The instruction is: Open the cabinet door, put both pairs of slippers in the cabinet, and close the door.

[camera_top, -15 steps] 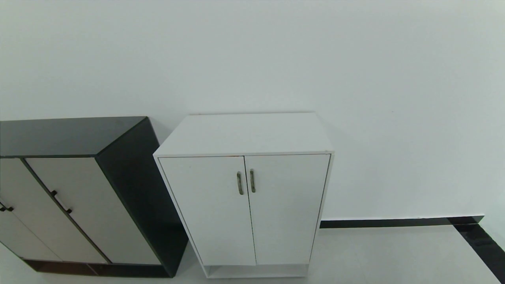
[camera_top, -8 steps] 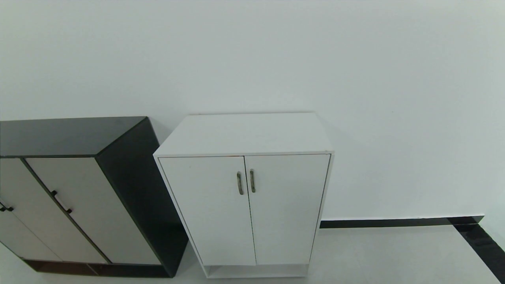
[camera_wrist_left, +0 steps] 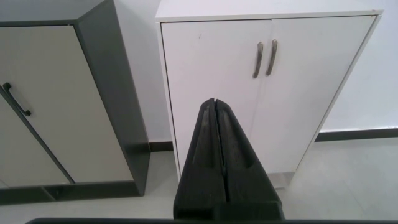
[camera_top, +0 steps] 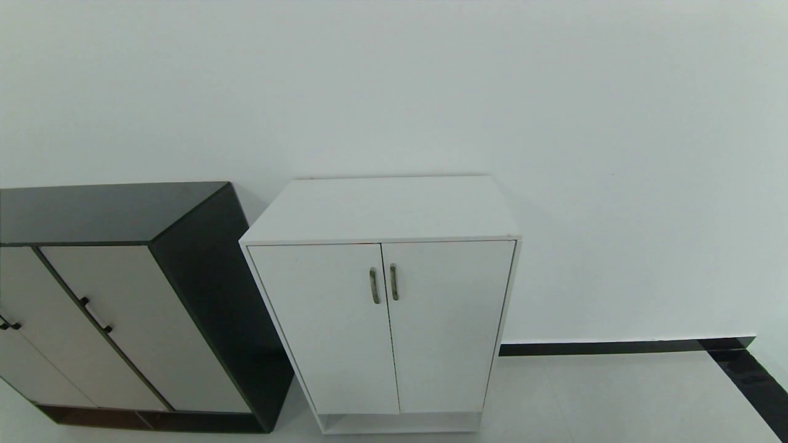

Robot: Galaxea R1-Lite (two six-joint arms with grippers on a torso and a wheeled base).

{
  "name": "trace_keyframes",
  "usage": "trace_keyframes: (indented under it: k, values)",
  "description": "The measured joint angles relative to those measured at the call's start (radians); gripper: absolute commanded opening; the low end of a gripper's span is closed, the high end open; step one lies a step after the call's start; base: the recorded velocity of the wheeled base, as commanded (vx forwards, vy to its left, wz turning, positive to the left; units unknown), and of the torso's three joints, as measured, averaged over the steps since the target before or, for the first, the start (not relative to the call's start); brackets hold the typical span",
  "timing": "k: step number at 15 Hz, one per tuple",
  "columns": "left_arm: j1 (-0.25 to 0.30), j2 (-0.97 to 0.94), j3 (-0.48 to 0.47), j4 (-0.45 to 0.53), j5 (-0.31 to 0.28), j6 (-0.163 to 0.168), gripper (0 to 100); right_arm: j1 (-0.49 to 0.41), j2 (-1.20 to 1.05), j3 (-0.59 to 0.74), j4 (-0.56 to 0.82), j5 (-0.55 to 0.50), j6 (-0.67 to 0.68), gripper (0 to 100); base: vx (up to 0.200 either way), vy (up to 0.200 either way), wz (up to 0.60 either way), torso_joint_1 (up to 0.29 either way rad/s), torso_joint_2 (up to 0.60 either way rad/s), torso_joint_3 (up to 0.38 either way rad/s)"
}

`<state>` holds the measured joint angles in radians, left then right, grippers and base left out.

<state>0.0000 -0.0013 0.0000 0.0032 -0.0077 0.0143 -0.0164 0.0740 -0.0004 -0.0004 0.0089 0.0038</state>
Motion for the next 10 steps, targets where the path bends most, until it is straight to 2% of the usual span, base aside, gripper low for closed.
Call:
trace_keyframes:
  k: [10]
  values:
    - [0.0, 0.0, 0.0, 0.0, 0.0, -0.001, 0, 0.024, -0.071, 0.0, 0.0, 0.011, -0.017, 0, 0.0, 0.0, 0.0, 0.0, 0.0, 0.0]
